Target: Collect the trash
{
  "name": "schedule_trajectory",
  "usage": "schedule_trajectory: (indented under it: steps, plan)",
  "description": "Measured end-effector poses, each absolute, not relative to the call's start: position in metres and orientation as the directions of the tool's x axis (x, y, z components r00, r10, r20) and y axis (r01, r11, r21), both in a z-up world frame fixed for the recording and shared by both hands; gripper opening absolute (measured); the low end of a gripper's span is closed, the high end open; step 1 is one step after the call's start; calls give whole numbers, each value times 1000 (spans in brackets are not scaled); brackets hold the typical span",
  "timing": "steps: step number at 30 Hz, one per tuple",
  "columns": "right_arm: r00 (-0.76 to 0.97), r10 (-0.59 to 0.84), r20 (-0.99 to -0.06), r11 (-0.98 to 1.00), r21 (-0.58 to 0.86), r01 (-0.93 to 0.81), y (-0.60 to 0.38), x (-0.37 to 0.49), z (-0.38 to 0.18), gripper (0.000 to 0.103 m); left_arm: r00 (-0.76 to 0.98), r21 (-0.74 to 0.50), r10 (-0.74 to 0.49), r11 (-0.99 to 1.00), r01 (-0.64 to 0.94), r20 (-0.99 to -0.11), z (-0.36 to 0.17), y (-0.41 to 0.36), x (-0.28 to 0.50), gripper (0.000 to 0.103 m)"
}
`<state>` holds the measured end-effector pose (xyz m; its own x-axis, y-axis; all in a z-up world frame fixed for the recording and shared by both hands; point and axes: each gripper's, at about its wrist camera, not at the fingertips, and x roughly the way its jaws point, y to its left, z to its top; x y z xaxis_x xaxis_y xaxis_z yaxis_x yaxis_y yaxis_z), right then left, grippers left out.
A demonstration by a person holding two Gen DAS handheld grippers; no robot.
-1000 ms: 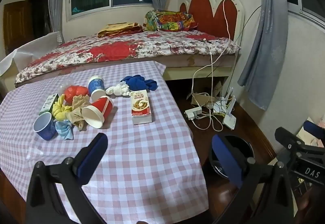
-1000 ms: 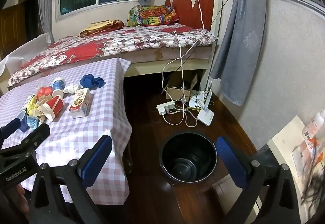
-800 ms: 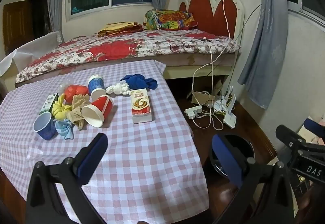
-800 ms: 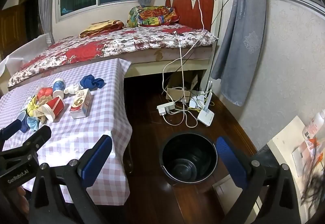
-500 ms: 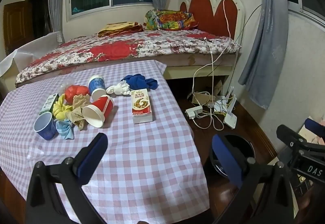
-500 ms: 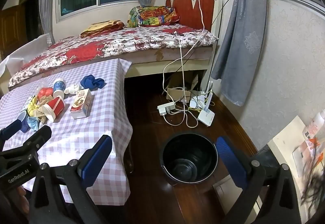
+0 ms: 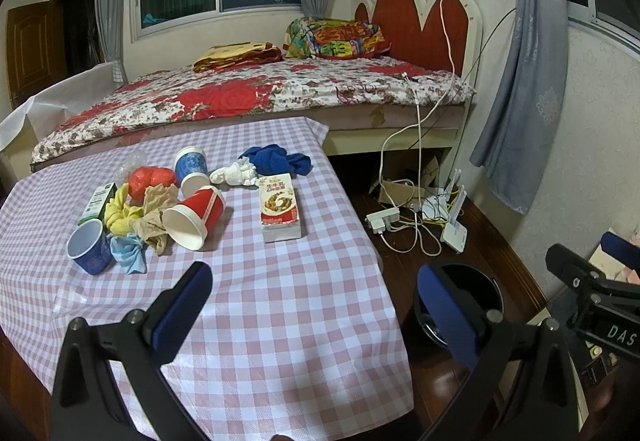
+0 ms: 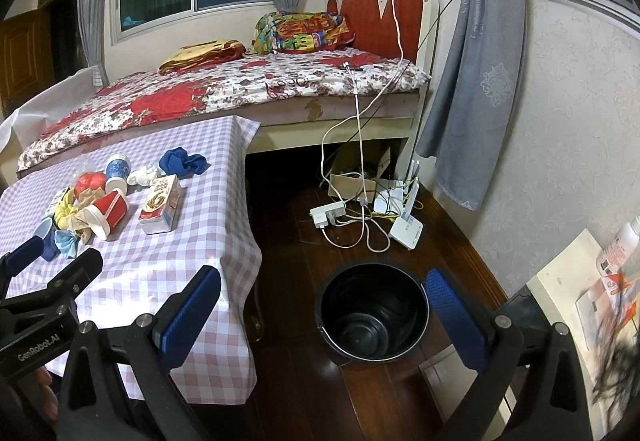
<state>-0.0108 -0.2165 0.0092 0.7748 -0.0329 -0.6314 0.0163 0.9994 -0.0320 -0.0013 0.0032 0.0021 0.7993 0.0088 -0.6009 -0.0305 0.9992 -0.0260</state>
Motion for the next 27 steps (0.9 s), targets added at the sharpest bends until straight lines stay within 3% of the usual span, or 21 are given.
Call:
schedule_trajectory:
  steps: [27]
  plan:
    - [773, -32, -633, 999, -32, 15, -215, -10, 11, 103, 799, -25, 10, 999, -31, -601, 2, 2, -1, 103]
